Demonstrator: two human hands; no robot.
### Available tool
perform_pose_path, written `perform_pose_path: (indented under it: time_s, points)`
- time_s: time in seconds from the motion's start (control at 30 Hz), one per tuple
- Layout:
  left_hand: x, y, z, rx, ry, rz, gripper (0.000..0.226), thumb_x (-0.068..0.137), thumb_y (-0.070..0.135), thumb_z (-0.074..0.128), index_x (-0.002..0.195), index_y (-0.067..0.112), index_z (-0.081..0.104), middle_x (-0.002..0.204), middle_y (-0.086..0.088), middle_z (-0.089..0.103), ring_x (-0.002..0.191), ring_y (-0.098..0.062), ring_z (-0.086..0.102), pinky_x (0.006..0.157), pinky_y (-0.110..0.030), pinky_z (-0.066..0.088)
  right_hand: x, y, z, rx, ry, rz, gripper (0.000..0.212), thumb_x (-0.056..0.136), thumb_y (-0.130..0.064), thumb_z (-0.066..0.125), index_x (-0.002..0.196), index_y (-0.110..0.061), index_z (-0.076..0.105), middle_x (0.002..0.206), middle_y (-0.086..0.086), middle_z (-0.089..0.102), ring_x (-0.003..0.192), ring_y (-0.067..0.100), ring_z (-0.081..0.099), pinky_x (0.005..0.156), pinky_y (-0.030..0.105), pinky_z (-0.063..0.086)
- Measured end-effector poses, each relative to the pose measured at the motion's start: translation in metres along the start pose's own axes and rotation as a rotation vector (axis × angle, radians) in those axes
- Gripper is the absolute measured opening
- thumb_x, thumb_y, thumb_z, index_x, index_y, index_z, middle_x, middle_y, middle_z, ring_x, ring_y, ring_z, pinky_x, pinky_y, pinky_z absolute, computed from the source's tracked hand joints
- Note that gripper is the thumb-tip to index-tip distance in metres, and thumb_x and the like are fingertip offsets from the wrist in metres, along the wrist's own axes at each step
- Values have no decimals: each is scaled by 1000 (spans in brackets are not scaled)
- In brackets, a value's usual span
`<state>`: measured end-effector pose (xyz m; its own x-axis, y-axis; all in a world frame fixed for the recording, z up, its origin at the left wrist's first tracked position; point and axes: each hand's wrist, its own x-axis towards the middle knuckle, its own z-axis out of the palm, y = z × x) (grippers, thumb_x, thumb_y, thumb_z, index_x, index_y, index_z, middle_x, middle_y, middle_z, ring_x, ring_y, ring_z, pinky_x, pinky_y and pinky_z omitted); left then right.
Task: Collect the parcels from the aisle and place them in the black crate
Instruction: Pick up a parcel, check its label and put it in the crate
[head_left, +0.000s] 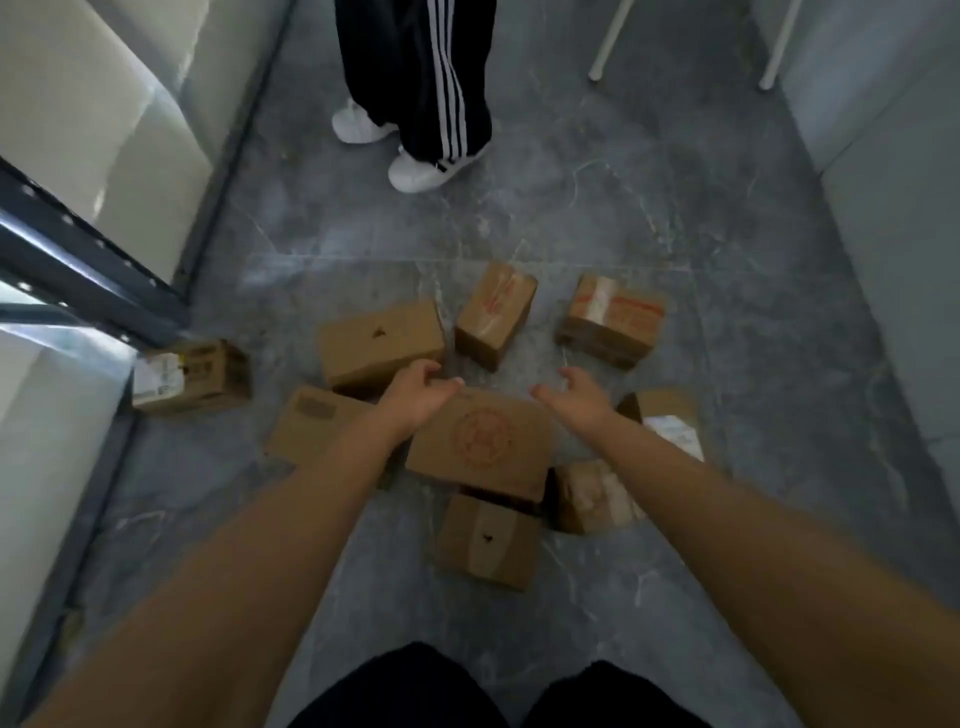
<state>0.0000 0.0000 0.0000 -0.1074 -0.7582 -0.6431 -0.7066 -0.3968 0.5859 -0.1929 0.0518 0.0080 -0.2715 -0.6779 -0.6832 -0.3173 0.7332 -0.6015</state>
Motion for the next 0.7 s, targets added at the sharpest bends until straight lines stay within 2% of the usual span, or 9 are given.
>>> perform_pose_path:
  time_s: [0.13,0.2,0.27,0.33,0.37,0.47,0.57,0.63,0.7]
  points:
    - [41,-26,21,-16,99,-74,69,90,46,53,145,11,31,152,-11,27,137,-30,32,110,-37,30,49,19,26,176,48,84,68,92,-25,56,146,-8,19,145,14,37,127,29,44,89,29,39]
    - [49,-38,31,-54,62,-151,78,88,52,52,148,11,22,155,-10,21,141,-30,25,114,-40,27,59,36,39,225,60,163,65,91,-23,56,144,-5,22,144,17,38,128,32,42,97,33,38]
    - [52,-48,40,-121,26,-205,90,74,63,57,147,17,29,151,-8,34,136,-30,36,111,-44,34,63,52,49,247,42,261,63,92,-27,54,143,-4,25,145,16,37,130,32,40,103,37,36]
    - [55,-55,46,-158,1,-205,95,59,68,56,140,21,39,141,-5,47,127,-29,47,105,-46,41,60,59,56,283,-12,330,62,94,-34,49,145,-8,26,148,11,36,131,29,40,98,34,37]
    - [56,-56,48,-172,2,-204,94,58,67,55,139,21,39,140,-5,48,127,-29,47,105,-46,41,59,61,58,296,-36,336,60,94,-37,47,145,-10,29,147,9,37,131,28,41,94,33,37]
    - [47,-41,46,-211,47,-234,92,65,64,53,141,17,35,144,-8,41,128,-30,44,106,-44,39,58,62,58,374,-39,351,62,93,-42,46,145,-12,30,147,7,40,129,27,44,95,34,38]
    - [40,-25,37,-189,106,-244,80,84,61,48,146,13,28,151,-9,25,133,-31,36,104,-39,34,48,54,49,471,-7,339,60,95,-44,42,145,-12,29,145,7,42,128,28,44,98,37,39]
    - [19,-5,24,-174,144,-252,80,87,62,44,147,12,26,153,-10,18,135,-32,31,104,-41,33,27,36,36,521,8,321,61,93,-50,42,143,-16,33,138,8,49,120,29,50,97,40,43]
    - [-9,19,3,-185,175,-238,85,85,65,45,147,11,24,154,-10,17,136,-33,30,105,-42,33,-3,9,16,573,29,307,61,86,-57,45,135,-21,42,125,7,57,108,29,57,96,48,47]
